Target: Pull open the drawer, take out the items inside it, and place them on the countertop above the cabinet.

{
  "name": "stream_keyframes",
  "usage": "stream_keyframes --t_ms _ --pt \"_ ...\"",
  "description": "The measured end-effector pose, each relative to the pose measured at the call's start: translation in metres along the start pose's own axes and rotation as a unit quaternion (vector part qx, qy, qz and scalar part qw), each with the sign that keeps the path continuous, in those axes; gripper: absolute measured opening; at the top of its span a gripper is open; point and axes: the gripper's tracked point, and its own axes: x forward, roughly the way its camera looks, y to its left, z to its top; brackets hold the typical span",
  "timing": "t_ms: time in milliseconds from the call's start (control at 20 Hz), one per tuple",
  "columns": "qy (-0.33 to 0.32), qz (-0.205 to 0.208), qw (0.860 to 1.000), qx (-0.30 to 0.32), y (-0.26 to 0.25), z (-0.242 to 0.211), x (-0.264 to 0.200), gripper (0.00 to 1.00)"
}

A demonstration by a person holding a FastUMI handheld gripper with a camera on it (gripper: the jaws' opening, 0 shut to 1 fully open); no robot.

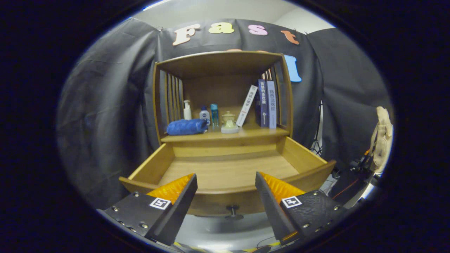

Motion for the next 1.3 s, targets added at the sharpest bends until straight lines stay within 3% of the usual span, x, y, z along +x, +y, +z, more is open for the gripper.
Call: stream_keyframes --t_ms 600,800,1300 --pt "0.007 0.008 1.000 0.005 0.014 -0.070 0.017 0.99" --pt "-0.015 0.034 0.999 0.018 0.034 -0.066 0.028 0.98" --pt "-0.025 0.013 0.999 0.016 0.046 -0.054 0.061 0.99"
